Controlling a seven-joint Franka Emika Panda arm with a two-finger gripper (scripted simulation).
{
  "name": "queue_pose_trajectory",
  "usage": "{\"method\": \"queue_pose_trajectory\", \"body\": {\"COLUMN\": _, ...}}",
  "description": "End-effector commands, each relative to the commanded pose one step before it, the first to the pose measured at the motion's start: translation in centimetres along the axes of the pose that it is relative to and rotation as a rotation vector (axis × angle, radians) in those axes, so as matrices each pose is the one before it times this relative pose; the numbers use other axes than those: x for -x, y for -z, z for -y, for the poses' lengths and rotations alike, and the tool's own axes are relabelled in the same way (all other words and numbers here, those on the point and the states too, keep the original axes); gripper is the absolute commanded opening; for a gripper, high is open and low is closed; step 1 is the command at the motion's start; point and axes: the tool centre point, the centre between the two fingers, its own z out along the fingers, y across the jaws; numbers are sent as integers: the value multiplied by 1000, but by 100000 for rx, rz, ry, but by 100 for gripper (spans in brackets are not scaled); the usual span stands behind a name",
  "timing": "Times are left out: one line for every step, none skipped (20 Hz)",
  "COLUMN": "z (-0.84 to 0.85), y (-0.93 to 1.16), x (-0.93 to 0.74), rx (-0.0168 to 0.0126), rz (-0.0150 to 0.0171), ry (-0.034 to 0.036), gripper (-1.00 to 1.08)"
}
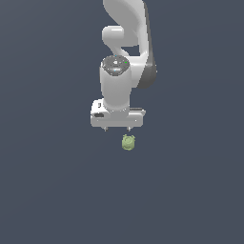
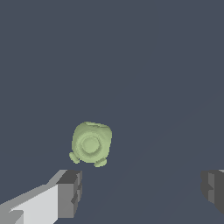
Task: Pick up the object and move it to a goal position.
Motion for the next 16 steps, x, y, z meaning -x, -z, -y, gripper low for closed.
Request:
{"method": "queue_pose_trajectory", "body": {"z": -1, "y": 0, "x": 0, "rx": 0, "rz": 0, "ry": 0, "gripper": 100}}
{"method": "queue_pose_trajectory", "body": {"z": -4, "y": -17, "x": -23, "rx": 0, "rz": 0, "ry": 0, "gripper": 100}}
{"method": "queue_pose_trajectory", "body": {"z": -129, "y": 38, "x": -35, "rx": -96, "rz": -147, "ry": -163, "gripper": 100}}
{"method": "queue_pose_trajectory", "body": {"z": -163, "y": 27, "x": -72, "rx": -116, "rz": -176, "ry": -192, "gripper": 100}}
{"method": "queue_pose_trajectory", "body": {"z": -228, "y": 44, "x": -97, "rx": -156, "rz": -244, "ry": -253, "gripper": 100}}
{"method": "queue_pose_trajectory", "body": {"z": -284, "y": 63, "x": -118, "rx": -183, "rz": -296, "ry": -282, "gripper": 100}}
{"method": "queue_pose_trajectory", "body": {"z": -278, "y": 76, "x": -110, "rx": -166, "rz": -278, "ry": -229, "gripper": 100}}
{"method": "queue_pose_trajectory", "body": {"z": -220, "y": 77, "x": -80, "rx": -121, "rz": -209, "ry": -133, "gripper": 100}}
{"method": "queue_pose_trajectory", "body": {"z": -145, "y": 57, "x": -54, "rx": -65, "rz": -116, "ry": -38, "gripper": 100}}
{"method": "queue_pose_trajectory", "body": {"z": -86, "y": 56, "x": -22, "rx": -41, "rz": -73, "ry": 13, "gripper": 100}}
{"method": "queue_pose_trajectory", "body": {"z": -18, "y": 22, "x": -5, "rx": -1, "rz": -3, "ry": 49, "gripper": 100}}
{"method": "queue_pose_trajectory", "body": {"z": 9, "y": 9, "x": 15, "rx": 0, "rz": 0, "ry": 0, "gripper": 100}}
{"method": "queue_pose_trajectory", "body": {"z": 74, "y": -57, "x": 12, "rx": 31, "rz": 56, "ry": -27, "gripper": 100}}
{"method": "queue_pose_trajectory", "body": {"z": 92, "y": -95, "x": 13, "rx": 14, "rz": 29, "ry": -151, "gripper": 100}}
{"method": "queue_pose_trajectory", "body": {"z": 114, "y": -141, "x": 11, "rx": -1, "rz": 4, "ry": -276, "gripper": 100}}
{"method": "queue_pose_trajectory", "body": {"z": 145, "y": -187, "x": 11, "rx": -10, "rz": -9, "ry": -381, "gripper": 100}}
